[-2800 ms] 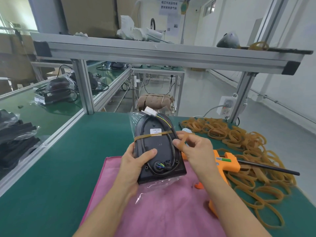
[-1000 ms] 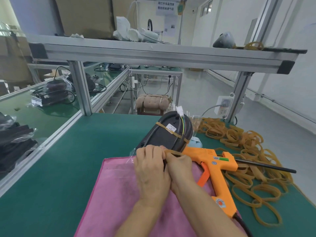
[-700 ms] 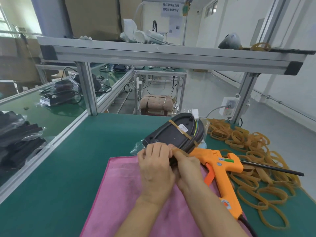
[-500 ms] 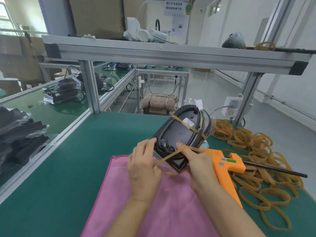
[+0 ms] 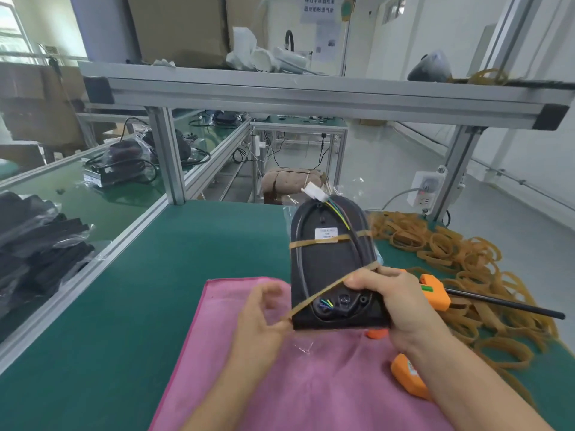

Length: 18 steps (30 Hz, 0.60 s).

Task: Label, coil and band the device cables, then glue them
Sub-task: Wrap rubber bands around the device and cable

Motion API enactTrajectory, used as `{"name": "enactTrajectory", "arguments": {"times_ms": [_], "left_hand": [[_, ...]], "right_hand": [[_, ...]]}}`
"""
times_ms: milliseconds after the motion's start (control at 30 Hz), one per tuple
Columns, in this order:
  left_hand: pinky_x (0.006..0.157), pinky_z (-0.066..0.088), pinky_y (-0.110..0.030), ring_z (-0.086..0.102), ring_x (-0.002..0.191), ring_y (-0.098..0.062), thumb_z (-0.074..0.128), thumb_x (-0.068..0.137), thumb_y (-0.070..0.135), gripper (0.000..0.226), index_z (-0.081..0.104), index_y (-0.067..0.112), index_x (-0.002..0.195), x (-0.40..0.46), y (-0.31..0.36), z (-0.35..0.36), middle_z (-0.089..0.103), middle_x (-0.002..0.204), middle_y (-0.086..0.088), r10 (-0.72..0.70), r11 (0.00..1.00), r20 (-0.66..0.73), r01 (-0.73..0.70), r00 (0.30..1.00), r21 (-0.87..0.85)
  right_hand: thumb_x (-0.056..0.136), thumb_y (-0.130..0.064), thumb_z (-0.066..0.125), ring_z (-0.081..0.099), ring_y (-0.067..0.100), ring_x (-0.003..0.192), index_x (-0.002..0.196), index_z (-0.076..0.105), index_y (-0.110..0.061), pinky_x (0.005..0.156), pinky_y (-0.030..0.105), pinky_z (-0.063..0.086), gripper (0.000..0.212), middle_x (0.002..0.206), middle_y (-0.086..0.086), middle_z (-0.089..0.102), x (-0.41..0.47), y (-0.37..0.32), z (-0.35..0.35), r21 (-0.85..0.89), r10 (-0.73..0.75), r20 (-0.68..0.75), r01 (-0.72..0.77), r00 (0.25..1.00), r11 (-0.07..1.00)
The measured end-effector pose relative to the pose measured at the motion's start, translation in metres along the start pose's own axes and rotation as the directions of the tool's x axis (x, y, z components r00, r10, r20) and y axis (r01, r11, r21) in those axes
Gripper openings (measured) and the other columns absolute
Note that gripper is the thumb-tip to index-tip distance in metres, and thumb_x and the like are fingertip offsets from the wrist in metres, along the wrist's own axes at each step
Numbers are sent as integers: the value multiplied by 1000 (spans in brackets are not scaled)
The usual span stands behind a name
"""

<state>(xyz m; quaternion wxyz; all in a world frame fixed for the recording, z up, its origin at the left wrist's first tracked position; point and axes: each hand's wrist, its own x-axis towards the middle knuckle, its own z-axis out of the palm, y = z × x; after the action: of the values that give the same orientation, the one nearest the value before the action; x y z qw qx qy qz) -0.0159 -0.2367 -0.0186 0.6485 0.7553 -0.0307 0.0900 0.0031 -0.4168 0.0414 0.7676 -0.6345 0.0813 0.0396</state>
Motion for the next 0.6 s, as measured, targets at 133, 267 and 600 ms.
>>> {"name": "enactTrajectory", "arguments": {"times_ms": [133, 267, 600], "left_hand": [[82, 50, -19, 66, 99, -13, 60, 67, -6, 46, 67, 2, 112, -2, 13, 3, 73, 110, -9, 6, 949, 271, 80, 962, -304], [92, 49, -24, 65, 105, -9, 53, 71, -1, 43, 66, 5, 111, 7, 30, -20, 73, 108, 1, 126, 990, 439, -82, 890, -118], [87, 33, -42, 66, 74, -19, 45, 85, 19, 32, 75, 26, 78, 35, 44, -60, 71, 86, 9, 605, 12, 540, -685, 585, 728]], "right_hand": [[34, -15, 73, 62, 22, 45, 51, 68, -12, 44, 27, 52, 18, 57, 10, 65, 3, -1, 7, 147, 46, 9, -46, 999, 988], [29, -16, 72, 61, 21, 46, 52, 65, -12, 47, 27, 54, 25, 57, 10, 63, 7, -12, 2, 203, 15, 66, -28, 998, 979], [56, -15, 68, 66, 28, 67, 76, 75, 2, 65, 31, 55, 27, 82, 25, 70, 2, 8, -19, -93, 56, 211, -37, 976, 995]]}}
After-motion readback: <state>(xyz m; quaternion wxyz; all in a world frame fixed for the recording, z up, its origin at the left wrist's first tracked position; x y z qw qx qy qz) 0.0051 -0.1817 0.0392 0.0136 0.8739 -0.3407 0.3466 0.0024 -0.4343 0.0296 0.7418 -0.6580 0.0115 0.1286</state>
